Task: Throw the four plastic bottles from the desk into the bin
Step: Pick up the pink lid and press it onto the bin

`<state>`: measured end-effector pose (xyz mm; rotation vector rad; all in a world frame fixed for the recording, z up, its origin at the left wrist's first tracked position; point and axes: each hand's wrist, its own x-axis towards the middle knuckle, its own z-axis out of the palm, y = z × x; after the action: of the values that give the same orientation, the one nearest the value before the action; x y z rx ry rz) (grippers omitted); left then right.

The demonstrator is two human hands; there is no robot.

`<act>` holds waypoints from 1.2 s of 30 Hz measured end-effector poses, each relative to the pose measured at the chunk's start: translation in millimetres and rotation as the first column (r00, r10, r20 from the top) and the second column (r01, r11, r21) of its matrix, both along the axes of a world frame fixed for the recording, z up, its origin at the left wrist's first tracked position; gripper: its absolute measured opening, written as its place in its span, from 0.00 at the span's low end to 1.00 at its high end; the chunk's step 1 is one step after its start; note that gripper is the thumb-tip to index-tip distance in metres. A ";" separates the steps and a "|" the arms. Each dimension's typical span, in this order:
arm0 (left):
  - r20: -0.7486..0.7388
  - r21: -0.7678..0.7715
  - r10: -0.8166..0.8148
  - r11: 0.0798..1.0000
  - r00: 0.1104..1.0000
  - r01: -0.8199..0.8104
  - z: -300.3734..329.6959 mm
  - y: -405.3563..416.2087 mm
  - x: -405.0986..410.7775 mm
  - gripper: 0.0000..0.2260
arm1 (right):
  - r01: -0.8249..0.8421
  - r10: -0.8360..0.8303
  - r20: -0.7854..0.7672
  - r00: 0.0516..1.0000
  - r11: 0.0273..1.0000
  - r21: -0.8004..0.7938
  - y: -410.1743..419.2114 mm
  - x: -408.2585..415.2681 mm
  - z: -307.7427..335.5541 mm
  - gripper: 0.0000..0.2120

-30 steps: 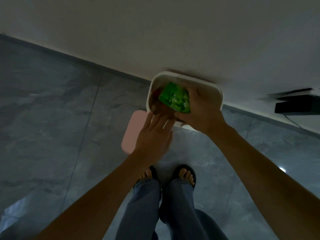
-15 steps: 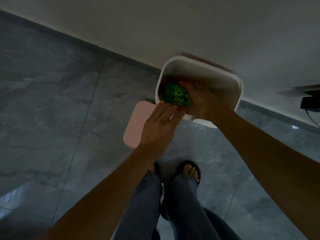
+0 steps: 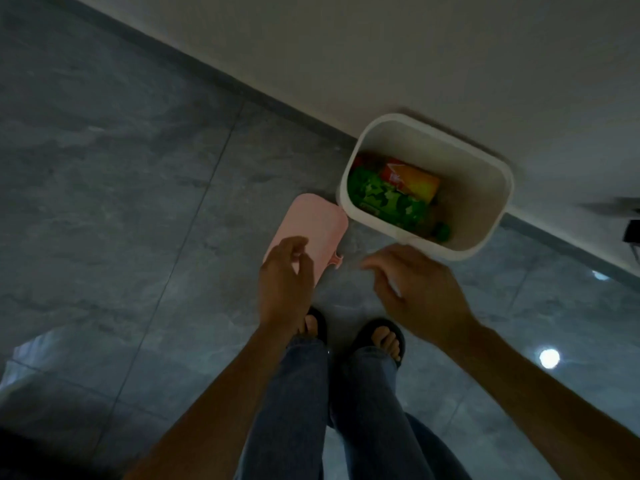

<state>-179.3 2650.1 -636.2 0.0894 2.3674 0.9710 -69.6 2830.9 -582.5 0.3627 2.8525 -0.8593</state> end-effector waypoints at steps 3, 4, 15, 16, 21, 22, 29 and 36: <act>0.193 -0.198 0.115 0.977 0.975 -0.076 -37.9 -22.6 8.5 0.13 | -0.073 0.071 0.152 0.986 0.997 0.005 -27.7 0.4 -51.7 0.15; 0.231 -0.227 0.098 0.973 0.968 -0.045 -50.8 -26.7 13.5 0.13 | -0.092 0.085 0.188 0.978 0.995 0.028 -32.1 -3.5 -70.9 0.18; 0.115 -0.318 -0.320 0.885 0.941 0.340 -154.2 -10.2 57.6 0.07 | -0.578 0.459 0.433 0.776 0.793 0.195 -19.7 -55.3 -192.4 0.15; 0.108 -0.323 -0.315 0.886 0.943 0.333 -156.2 -10.5 57.1 0.06 | -0.588 0.478 0.411 0.776 0.784 0.198 -18.0 -56.7 -191.3 0.13; 0.071 -0.326 -0.356 0.875 0.932 0.359 -120.4 -28.9 51.5 0.08 | -0.586 0.524 0.318 0.790 0.798 0.140 -13.9 -52.8 -161.0 0.15; 0.079 -0.314 -0.364 0.874 0.928 0.370 -104.9 -34.9 49.6 0.08 | -0.582 0.524 0.319 0.790 0.804 0.121 -16.6 -50.5 -149.6 0.15; 0.051 -0.267 -0.557 0.792 0.829 0.549 31.6 -63.7 23.1 0.09 | -0.547 0.528 0.248 0.812 0.837 0.009 -36.8 -28.8 -39.2 0.17; -0.054 -0.254 -0.791 0.601 0.609 0.758 157.7 -32.2 -13.5 0.09 | -0.171 0.172 0.168 0.971 0.985 -0.021 -53.9 -7.1 83.7 0.14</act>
<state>-192.8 2617.9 -478.5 1.0764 2.1691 0.2723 -76.7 2776.9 -498.8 0.1747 2.6768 -0.7661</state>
